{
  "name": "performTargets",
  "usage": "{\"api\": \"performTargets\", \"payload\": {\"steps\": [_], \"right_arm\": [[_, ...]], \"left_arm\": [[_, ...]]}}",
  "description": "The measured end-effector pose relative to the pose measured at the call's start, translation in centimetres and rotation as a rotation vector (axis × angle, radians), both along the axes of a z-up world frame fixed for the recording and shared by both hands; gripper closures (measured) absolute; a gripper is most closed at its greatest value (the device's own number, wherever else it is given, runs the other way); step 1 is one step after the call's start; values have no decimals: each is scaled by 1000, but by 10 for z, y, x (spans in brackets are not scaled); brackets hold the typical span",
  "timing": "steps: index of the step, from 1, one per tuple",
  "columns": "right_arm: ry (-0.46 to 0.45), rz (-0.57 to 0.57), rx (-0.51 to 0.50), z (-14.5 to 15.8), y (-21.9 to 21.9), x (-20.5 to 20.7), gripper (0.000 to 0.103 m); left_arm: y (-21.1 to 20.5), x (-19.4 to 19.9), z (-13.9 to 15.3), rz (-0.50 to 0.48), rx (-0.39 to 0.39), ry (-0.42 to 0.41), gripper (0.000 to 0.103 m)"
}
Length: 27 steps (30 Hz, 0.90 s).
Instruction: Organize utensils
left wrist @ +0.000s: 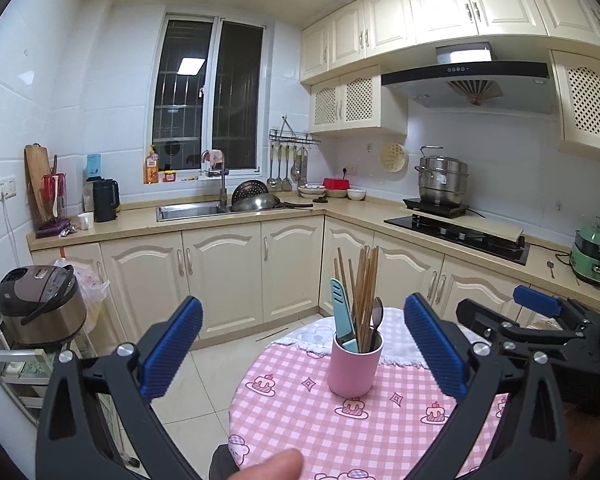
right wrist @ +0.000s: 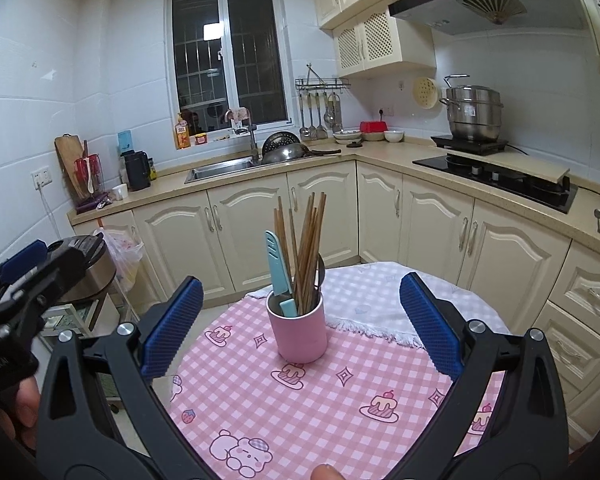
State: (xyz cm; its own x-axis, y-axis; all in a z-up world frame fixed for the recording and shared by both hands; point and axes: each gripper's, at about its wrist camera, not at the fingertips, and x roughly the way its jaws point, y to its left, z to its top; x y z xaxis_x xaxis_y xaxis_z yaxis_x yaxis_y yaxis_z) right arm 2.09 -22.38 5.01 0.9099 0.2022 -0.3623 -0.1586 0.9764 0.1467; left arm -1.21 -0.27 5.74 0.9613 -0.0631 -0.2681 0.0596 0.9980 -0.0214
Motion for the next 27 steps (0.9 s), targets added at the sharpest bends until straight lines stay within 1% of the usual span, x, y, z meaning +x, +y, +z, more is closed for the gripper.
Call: {"api": "performTargets", "payload": {"steps": [13, 27], "right_arm": [[-42, 6, -20, 10, 14, -14, 6], [-44, 7, -18, 13, 16, -17, 6]], "left_arm": [[9, -5, -5, 10, -24, 14, 4], [6, -9, -4, 5, -6, 4, 4]]}}
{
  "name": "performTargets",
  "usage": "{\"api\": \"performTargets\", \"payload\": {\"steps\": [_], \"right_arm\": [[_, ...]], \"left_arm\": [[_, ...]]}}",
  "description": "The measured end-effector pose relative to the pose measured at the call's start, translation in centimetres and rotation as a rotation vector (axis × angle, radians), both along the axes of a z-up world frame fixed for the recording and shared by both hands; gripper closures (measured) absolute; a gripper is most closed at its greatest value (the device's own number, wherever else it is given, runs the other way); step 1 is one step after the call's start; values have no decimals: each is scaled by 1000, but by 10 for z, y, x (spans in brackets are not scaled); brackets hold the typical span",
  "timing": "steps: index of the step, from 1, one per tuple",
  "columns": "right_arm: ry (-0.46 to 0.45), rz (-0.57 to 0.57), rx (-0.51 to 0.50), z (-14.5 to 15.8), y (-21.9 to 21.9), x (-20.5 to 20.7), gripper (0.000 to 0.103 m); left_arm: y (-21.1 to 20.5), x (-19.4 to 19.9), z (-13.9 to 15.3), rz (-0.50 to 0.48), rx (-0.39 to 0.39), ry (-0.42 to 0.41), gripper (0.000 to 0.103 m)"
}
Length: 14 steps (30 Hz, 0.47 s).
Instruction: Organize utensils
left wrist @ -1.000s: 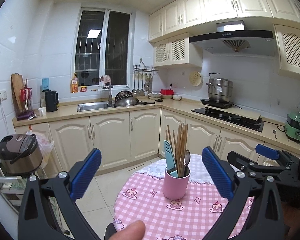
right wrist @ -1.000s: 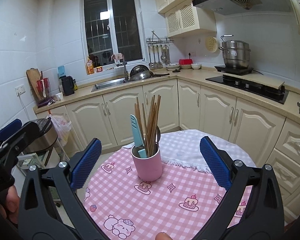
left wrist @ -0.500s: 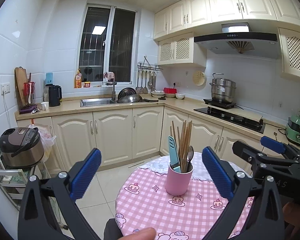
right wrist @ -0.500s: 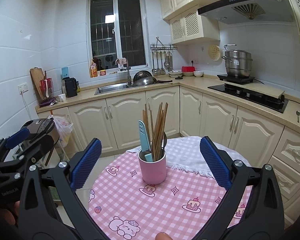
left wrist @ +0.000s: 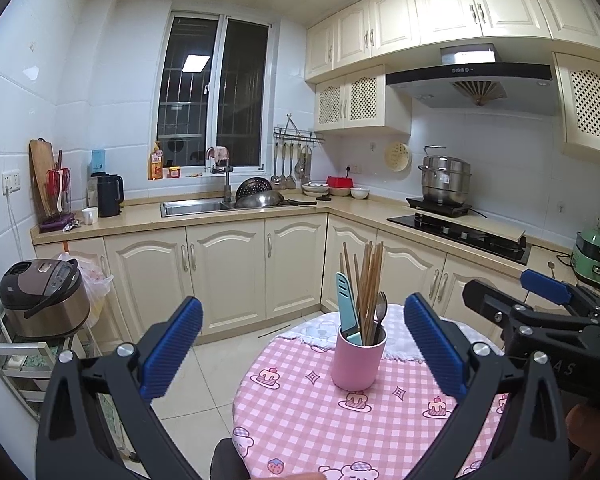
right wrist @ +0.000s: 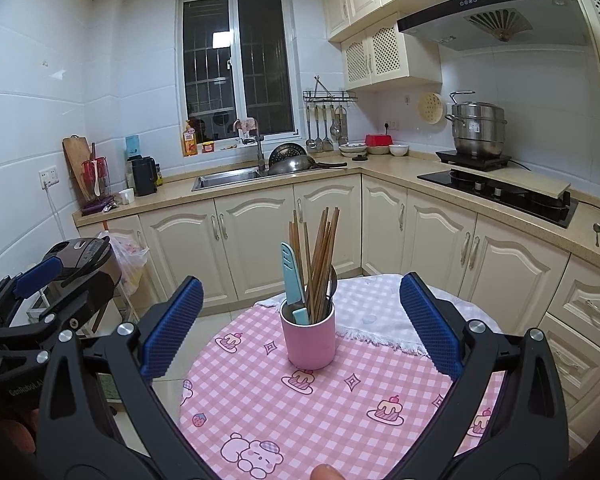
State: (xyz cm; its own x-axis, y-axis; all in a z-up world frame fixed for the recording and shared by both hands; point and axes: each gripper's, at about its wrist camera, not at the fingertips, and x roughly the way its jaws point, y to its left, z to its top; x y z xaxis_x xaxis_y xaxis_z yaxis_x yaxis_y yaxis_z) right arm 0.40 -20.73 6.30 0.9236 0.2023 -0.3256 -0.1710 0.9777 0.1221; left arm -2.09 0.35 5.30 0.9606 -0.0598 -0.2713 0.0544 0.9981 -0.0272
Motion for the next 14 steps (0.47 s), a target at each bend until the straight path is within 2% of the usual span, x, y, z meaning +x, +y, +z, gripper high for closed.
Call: {"api": "performTargets", "payload": {"steps": [7, 14], "right_arm": [[10, 1, 13, -2, -4, 1, 6], [13, -3, 20, -5, -9, 4, 6]], "left_arm": [[-2, 0, 1, 14, 0, -17, 4], [-3, 4, 1, 22, 3, 5, 4]]}}
